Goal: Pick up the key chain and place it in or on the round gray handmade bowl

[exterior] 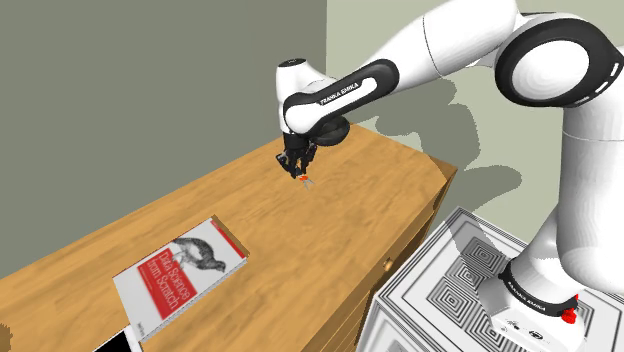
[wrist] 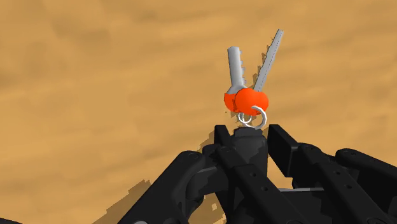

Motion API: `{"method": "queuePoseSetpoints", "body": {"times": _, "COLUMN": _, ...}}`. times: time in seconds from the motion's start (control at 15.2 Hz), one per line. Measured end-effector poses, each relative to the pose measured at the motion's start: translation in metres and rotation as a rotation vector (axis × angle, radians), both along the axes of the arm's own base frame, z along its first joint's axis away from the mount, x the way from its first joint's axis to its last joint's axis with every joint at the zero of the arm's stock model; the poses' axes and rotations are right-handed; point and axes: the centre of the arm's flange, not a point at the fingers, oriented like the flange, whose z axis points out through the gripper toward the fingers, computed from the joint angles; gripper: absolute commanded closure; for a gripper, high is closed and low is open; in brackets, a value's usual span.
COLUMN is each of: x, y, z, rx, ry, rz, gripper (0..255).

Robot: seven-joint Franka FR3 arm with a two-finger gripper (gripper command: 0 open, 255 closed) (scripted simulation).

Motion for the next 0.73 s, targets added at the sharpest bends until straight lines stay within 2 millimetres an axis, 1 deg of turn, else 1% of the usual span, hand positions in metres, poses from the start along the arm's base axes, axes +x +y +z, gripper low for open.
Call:
{"method": "queuePoseSetpoints", "body": {"times": 0.4, "x": -0.001, "y": 0.006, "z": 0.003, "rx": 0.002, "ry": 0.006, "rz": 0.005, "gripper": 255}}
{"method": "queuePoseSetpoints", "body": {"times": 0.73, "x": -0.001, "y": 0.008, "z": 0.027, "rx": 0.002, "ry": 0.008, "rz": 0.006, "gripper": 255}}
